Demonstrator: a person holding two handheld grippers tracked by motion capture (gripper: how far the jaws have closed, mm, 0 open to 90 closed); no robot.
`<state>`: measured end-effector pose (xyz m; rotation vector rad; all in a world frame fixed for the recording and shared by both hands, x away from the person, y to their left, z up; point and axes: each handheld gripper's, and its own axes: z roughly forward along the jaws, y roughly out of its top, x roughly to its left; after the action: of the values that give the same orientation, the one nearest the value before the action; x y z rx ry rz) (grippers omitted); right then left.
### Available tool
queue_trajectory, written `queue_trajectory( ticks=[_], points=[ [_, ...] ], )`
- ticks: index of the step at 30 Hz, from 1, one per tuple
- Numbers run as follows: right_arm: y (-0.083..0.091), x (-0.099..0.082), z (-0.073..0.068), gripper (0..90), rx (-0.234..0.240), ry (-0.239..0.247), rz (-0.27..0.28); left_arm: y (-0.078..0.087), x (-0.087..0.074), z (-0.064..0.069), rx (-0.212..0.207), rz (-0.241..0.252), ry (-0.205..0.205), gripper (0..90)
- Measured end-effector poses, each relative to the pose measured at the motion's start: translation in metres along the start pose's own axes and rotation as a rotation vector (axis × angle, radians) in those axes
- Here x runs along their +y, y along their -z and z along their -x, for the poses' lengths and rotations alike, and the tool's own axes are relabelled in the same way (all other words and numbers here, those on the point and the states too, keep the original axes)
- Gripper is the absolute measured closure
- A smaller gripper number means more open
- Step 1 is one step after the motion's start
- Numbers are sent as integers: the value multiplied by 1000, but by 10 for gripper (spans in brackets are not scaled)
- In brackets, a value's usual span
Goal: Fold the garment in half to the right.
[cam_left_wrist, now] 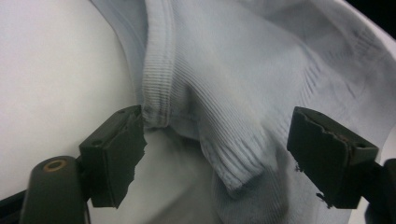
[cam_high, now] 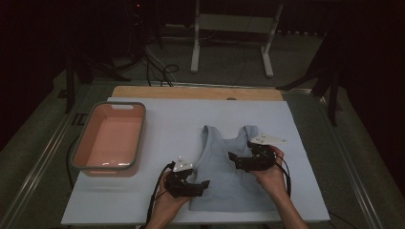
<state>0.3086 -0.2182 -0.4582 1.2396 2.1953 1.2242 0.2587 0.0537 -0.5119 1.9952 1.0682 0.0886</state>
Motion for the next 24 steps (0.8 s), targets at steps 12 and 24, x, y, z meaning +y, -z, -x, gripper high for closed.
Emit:
queue_trajectory(
  ticks=[12, 24],
  points=[
    [1, 1, -3, 118, -5, 6, -6, -1, 0, -9, -98, -22, 96, 579],
    [7, 1, -3, 147, -10, 24, -33, 6, 2, -5, -50, -24, 108, 836]
  ],
)
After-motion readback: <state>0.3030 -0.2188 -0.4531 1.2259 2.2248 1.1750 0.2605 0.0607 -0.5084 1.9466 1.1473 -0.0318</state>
